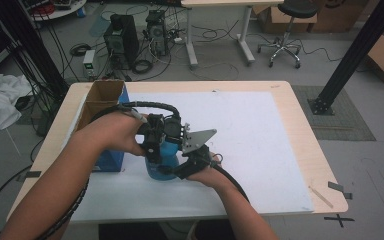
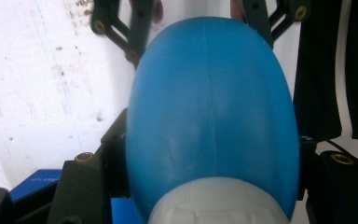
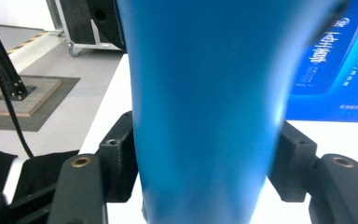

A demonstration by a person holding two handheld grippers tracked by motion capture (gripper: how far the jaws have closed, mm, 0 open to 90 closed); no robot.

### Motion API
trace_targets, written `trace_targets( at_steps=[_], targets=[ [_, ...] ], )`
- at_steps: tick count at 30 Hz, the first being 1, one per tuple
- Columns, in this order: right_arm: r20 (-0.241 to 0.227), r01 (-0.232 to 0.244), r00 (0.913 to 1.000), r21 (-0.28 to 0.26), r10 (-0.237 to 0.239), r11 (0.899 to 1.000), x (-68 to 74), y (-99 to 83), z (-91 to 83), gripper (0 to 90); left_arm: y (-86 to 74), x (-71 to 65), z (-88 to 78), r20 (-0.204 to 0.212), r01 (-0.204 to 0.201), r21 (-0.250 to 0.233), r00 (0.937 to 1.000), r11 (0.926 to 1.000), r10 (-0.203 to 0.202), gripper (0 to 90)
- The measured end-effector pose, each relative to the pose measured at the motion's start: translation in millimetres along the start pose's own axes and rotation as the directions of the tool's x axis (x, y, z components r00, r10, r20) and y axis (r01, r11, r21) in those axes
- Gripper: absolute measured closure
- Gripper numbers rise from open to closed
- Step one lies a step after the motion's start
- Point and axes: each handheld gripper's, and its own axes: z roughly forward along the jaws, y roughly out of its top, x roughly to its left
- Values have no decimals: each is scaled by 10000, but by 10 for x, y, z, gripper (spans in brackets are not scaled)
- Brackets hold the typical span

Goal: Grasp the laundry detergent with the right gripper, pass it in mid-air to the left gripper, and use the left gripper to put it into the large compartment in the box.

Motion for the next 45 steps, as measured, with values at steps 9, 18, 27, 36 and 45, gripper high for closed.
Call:
trace_targets(
  at_steps=[9, 18, 27, 36, 45],
  targets=[
    [22, -31, 10000, 194, 30, 9998, -34, 31, -122, 254, -23, 50, -41, 208, 368, 58, 9991, 9993, -369, 387],
    [-128, 36, 9999, 454, -30, 9990, -79, 134, -268, 189, -49, 120, -119, 361, 945, 182, 9948, 9954, -952, 386],
    [-244, 47, 9997, 1396, -13, 9902, -164, 247, -466, 69, -117, 237, -266, 375, 2140, 281, 9759, 9764, -2150, 384],
    [-373, 163, 9993, 3565, -32, 9341, -245, 441, -660, 0, -227, 385, -534, 340, 3942, 36, 9184, 9190, -3941, 384],
    [-649, 460, 9978, 5589, -116, 8280, -303, 567, -821, 0, -388, 508, -862, 592, 5586, -36, 8281, 8294, -5575, 383]
  ],
)
